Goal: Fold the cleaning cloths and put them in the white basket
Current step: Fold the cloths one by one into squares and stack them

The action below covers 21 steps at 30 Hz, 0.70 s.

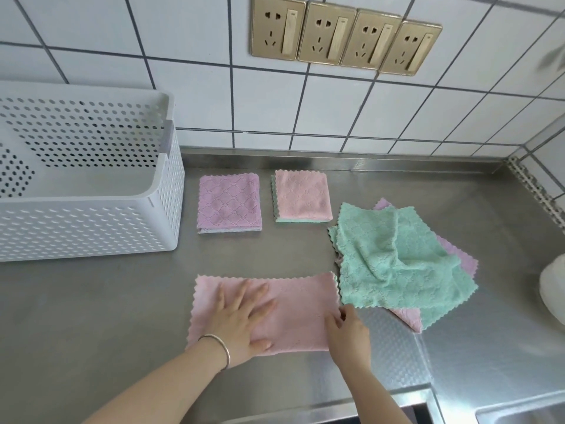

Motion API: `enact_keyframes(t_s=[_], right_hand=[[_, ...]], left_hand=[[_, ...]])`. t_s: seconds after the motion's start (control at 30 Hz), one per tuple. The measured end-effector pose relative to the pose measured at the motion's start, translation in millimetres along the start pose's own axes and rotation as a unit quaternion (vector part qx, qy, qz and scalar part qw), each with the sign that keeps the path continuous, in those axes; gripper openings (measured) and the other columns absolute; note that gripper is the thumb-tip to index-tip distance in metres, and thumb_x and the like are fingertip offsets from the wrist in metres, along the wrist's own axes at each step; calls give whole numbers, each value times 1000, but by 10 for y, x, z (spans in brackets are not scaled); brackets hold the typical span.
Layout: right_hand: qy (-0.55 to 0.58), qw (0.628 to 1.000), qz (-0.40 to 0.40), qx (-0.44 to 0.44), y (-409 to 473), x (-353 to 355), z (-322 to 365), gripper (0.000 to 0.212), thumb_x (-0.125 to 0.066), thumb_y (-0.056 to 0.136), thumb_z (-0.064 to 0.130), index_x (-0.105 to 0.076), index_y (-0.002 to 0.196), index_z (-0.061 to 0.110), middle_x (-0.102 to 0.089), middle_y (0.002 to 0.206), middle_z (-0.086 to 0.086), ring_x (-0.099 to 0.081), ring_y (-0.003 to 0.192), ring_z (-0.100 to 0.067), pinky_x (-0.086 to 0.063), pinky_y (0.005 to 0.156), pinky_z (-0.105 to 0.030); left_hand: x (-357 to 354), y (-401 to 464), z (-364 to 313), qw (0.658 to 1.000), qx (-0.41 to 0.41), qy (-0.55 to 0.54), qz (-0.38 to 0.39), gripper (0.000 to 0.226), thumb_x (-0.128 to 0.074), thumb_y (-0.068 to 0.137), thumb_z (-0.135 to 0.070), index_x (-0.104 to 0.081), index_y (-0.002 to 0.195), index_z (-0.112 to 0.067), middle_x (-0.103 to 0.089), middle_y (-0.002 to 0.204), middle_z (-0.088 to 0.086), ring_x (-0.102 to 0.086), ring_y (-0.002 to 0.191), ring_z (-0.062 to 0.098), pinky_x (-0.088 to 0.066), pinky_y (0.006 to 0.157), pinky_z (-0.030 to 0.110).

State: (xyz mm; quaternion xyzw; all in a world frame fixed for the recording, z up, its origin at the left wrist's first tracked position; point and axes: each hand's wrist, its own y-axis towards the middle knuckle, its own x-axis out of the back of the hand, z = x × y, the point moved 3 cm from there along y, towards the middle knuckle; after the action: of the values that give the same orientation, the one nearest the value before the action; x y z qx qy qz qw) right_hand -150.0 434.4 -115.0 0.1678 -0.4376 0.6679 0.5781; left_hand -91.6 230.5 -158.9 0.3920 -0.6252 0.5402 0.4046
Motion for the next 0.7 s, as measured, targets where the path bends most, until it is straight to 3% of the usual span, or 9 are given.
enact_keyframes(t_s=[0.1, 0.17, 0.23, 0.3, 0.37, 0.4, 0.5, 0.6, 0.7], right_hand=[[6, 996, -49, 71, -115, 19, 144, 9, -53, 90, 21, -45, 88, 17, -58, 68, -1, -57, 63, -21, -43, 52, -31], [-5, 990, -74, 123, -194, 6, 267, 13, -57, 87, 18, -44, 84, 18, -59, 66, -4, -59, 64, -30, -44, 56, -36], [-10, 979, -100, 177, -264, -30, 402, 13, -61, 83, 13, -48, 82, 15, -59, 63, -6, -60, 61, -33, -43, 52, -37], [-9, 966, -121, 228, -325, -93, 535, 12, -62, 76, 12, -52, 81, 14, -61, 57, -7, -59, 51, -33, -38, 44, -33], [-26, 949, -132, 285, -399, -170, 683, 24, -61, 65, 15, -44, 78, 23, -57, 51, -1, -53, 41, -28, -29, 39, -25], [-42, 940, -131, 313, -430, -215, 748, 30, -62, 60, 15, -39, 77, 24, -55, 50, 2, -50, 38, -24, -25, 37, -23], [-87, 910, -128, 383, -541, -396, 906, 37, -64, 51, 13, -38, 76, 24, -55, 56, 5, -47, 37, -18, -20, 35, -22], [-77, 880, -113, 454, -617, -593, 928, 30, -64, 58, 12, -44, 78, 21, -50, 71, 4, -46, 52, -15, -19, 43, -14], [-46, 864, -66, 497, -663, -753, 869, 38, -66, 61, 16, -55, 97, 19, -49, 97, 6, -50, 80, -16, -37, 65, -14]], left_hand=[[70, 24, -84, 997, 52, -31, 49, 93, -19, 64, -75, 5, 145, -36, 15, 156, -9, 17, 141, 27, 0, 105, 68], [231, 63, -153, 995, 72, -59, 29, 88, -30, 71, -67, -3, 146, -31, 0, 156, -5, 3, 143, 25, -5, 110, 60], [463, 83, -224, 971, 97, -209, -60, 67, -30, 82, -51, -25, 143, -22, -27, 150, -2, -20, 139, 19, -15, 115, 38], [702, 21, -210, 848, 178, -473, -163, 47, -34, 91, -38, -50, 130, -18, -50, 137, -2, -42, 127, 14, -26, 108, 23], [808, -48, -170, 754, 220, -589, -189, 26, -52, 89, -31, -67, 107, -22, -68, 110, -4, -58, 105, 13, -39, 93, 23], [859, -71, -156, 760, 219, -580, -194, 17, -55, 88, -32, -70, 89, -25, -71, 90, -2, -59, 88, 14, -41, 82, 25], [875, -142, -56, 775, 238, -556, -184, 42, -56, 87, -32, -43, 50, -17, -45, 48, 2, -39, 57, 20, -30, 57, 30], [769, -147, 118, 786, 297, -522, -149, 48, -50, 91, -26, -36, 47, -16, -38, 48, 0, -36, 53, 18, -21, 56, 29], [655, -205, 323, 776, 324, -527, -125, 45, -45, 93, -22, -37, 49, -16, -39, 53, 2, -41, 63, 24, -23, 59, 28]])
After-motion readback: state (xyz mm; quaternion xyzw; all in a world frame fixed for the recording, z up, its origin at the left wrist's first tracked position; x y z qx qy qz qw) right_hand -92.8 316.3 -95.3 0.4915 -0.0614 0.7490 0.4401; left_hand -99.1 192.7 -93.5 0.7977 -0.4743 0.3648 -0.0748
